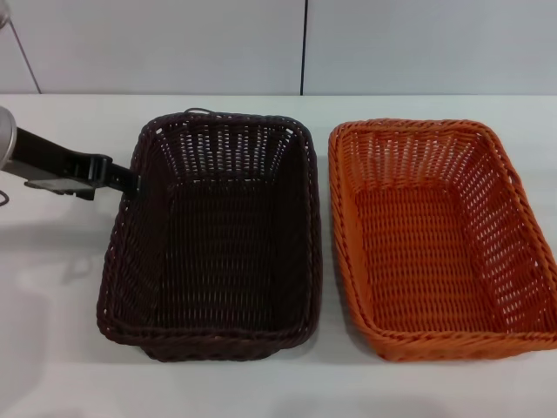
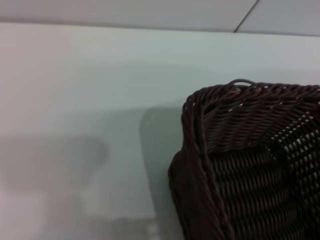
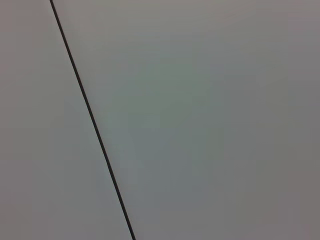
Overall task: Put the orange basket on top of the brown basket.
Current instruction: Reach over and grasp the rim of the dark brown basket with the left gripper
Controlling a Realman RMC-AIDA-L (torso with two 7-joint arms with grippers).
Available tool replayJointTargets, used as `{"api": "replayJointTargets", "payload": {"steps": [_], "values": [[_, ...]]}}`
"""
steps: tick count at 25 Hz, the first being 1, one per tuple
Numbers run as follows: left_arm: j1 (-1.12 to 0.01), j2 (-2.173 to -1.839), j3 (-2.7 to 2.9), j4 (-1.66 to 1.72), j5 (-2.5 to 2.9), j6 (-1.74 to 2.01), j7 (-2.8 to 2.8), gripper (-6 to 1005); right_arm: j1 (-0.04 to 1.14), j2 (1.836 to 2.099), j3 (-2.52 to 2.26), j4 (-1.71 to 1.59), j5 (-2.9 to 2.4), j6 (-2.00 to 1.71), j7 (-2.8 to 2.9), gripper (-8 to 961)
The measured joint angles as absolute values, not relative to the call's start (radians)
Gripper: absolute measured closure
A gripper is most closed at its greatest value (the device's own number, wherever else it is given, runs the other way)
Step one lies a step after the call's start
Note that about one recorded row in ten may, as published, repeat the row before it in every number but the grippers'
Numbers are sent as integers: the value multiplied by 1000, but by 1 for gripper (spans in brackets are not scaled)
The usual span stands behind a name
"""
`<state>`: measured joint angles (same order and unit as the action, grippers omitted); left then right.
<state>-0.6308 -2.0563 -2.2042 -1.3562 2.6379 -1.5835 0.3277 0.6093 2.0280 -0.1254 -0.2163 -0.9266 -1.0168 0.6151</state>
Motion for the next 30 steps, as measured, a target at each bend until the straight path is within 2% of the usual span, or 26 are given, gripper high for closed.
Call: {"api": "replayJointTargets", "payload": {"steps": [16,27,30], "values": [[-622,-2057,-2182,-1267,2629,-1524,334,192,606,2028,-126,-216,-932,-1017,615,273],[-655,-2057,-2127,-1166,2621,-1465,319,194,603,2026,-121,-216,-932,-1017,615,272],[-655,-2057,-2128,-1172,2616,-1471,320,223,600,2023,-119,-216,-930,-1017,615,272]]}}
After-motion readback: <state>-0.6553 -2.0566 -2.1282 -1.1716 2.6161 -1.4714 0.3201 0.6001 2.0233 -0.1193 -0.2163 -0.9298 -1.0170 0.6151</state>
